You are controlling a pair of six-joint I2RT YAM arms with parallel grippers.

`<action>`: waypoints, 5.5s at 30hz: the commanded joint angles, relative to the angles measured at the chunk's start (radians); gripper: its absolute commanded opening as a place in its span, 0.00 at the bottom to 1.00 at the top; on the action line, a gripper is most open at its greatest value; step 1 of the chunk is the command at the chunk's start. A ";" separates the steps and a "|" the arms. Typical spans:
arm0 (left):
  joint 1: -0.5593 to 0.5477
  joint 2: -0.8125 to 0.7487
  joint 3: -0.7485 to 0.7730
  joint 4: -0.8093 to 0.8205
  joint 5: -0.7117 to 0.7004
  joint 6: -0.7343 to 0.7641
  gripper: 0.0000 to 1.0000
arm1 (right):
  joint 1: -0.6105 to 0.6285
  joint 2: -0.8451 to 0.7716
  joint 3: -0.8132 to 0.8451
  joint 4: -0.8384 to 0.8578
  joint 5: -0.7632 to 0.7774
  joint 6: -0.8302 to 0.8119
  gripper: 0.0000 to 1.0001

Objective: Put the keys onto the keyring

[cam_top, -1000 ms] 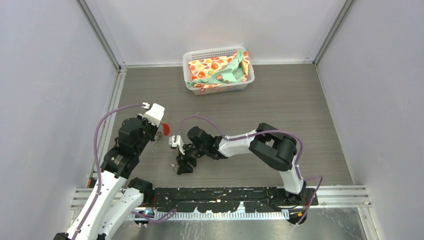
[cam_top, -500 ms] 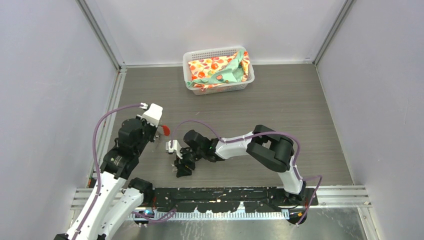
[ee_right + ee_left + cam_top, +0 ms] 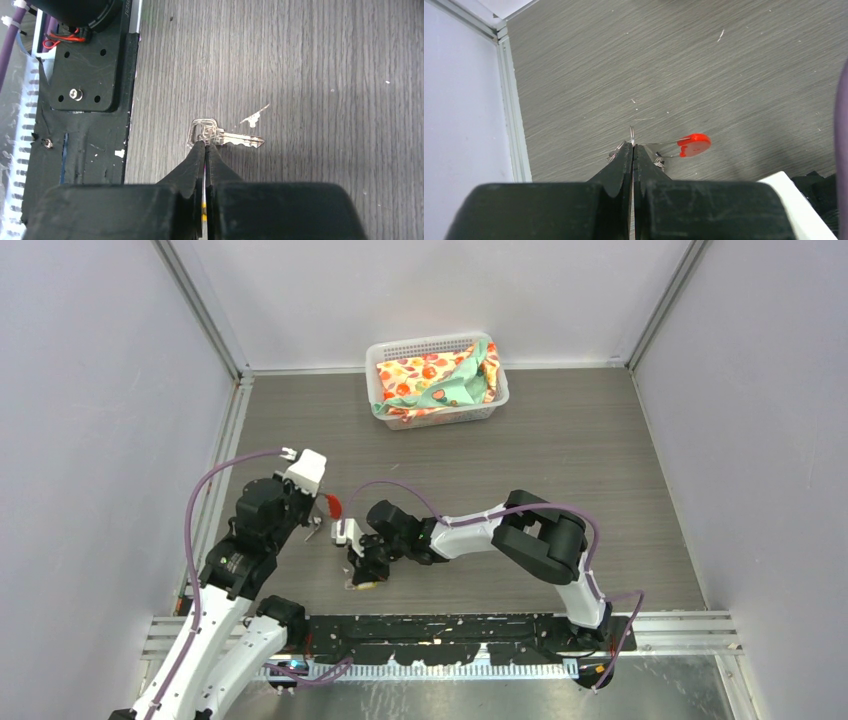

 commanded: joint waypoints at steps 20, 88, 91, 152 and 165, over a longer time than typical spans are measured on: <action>0.007 -0.129 -0.057 0.174 0.665 0.047 0.00 | -0.002 -0.688 -0.243 -0.054 0.195 0.421 0.01; 0.002 -0.060 0.034 0.386 1.139 0.058 0.00 | -0.009 -0.940 -0.071 -0.230 0.551 0.673 0.01; 0.002 -0.063 0.034 0.386 1.136 0.063 0.00 | -0.012 -0.933 -0.069 -0.235 0.551 0.679 0.01; 0.001 -0.077 0.022 0.247 1.142 0.229 0.01 | -0.023 -0.875 -0.036 -0.207 0.462 0.689 0.01; -0.001 -0.063 0.026 0.205 1.131 0.264 0.01 | -0.023 -0.870 -0.029 -0.220 0.463 0.681 0.01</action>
